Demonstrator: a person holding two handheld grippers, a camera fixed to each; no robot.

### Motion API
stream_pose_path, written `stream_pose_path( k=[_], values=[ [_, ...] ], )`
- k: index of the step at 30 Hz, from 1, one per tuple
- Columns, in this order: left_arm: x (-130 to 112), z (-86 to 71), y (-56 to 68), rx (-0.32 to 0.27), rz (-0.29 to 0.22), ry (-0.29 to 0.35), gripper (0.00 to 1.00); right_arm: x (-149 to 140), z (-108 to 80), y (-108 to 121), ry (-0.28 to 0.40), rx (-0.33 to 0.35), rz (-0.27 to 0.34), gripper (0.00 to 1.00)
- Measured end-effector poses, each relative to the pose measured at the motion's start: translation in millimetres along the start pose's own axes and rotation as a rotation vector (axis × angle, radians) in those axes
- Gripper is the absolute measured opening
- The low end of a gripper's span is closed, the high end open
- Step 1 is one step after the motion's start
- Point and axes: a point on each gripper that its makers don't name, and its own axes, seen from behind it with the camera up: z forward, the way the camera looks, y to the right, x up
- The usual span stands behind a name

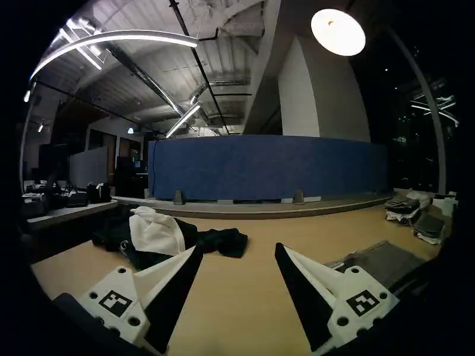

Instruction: Fold towel

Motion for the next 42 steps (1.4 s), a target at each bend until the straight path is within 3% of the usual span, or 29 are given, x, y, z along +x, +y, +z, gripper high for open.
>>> stream_pose_path(
  k=[24, 30, 42],
  values=[
    [-1, 2.7, -1.4, 0.0, -0.001, 0.004, 0.9, -1, -0.7, -1, 0.001, 0.004, -0.002, 1.0],
    [19, 2.5, -2.8, 0.007, 0.016, 0.041, 0.9, -1, -3.1, -3, -0.011, 0.003, -0.001, 1.0],
    [79, 0.5, -3.7, 0.003, -0.011, 0.05, 0.9, 75, -14.7, -11, 0.021, 0.009, -0.002, 1.0]
  ],
)
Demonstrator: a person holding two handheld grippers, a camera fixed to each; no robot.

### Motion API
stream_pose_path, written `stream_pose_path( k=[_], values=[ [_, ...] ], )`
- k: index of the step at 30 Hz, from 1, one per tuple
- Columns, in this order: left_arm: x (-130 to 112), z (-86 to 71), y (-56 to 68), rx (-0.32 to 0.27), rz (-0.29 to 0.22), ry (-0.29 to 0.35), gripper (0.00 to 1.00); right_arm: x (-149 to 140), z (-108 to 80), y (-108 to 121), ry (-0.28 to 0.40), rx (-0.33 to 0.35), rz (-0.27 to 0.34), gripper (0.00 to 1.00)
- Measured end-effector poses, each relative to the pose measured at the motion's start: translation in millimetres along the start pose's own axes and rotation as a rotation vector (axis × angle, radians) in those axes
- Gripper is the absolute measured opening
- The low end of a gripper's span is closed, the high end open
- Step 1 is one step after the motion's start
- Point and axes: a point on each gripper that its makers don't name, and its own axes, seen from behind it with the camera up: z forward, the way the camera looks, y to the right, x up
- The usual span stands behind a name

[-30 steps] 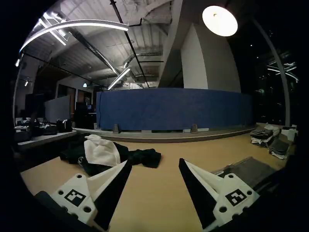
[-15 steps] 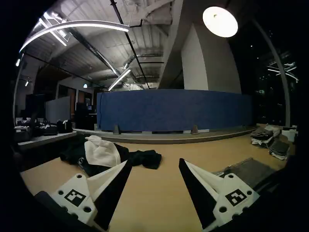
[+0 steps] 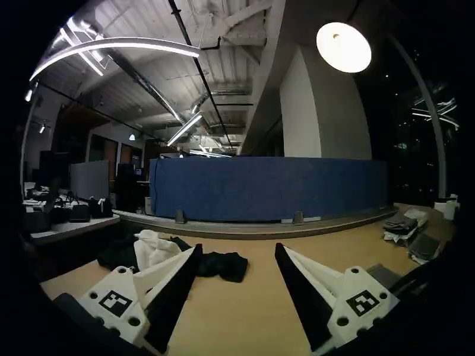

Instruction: Fold towel

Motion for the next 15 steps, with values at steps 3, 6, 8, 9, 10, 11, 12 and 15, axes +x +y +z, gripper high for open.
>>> stream_pose_path(
  k=[3, 6, 8, 9, 10, 11, 12, 15],
  values=[
    [23, -0.5, 1.4, -0.006, 0.003, 0.001, 0.9, 27, -4.0, -3, 0.007, 0.005, -0.013, 1.0],
    [48, -1.3, 2.1, -0.006, 0.0, 0.003, 0.9, 53, -8.5, -6, 0.013, 0.007, -0.027, 1.0],
    [65, -2.7, 2.7, -0.006, -0.005, 0.003, 0.9, 68, -11.4, -9, 0.013, 0.007, -0.033, 1.0],
    [72, -3.3, 2.9, -0.006, -0.007, 0.003, 0.9, 76, -12.8, -10, 0.013, 0.008, -0.036, 1.0],
    [80, -4.2, 2.9, -0.006, -0.008, 0.002, 0.9, 83, -14.1, -11, 0.013, 0.01, -0.038, 1.0],
    [86, -5.0, 2.9, -0.007, -0.009, 0.002, 0.9, 90, -15.3, -12, 0.012, 0.012, -0.039, 1.0],
    [93, -5.8, 2.9, -0.007, -0.01, 0.002, 0.9, 96, -16.4, -13, 0.011, 0.014, -0.04, 1.0],
    [108, -8.5, 2.3, -0.007, -0.009, -0.001, 0.9, 114, -19.6, -14, 0.013, 0.019, -0.035, 1.0]
  ],
)
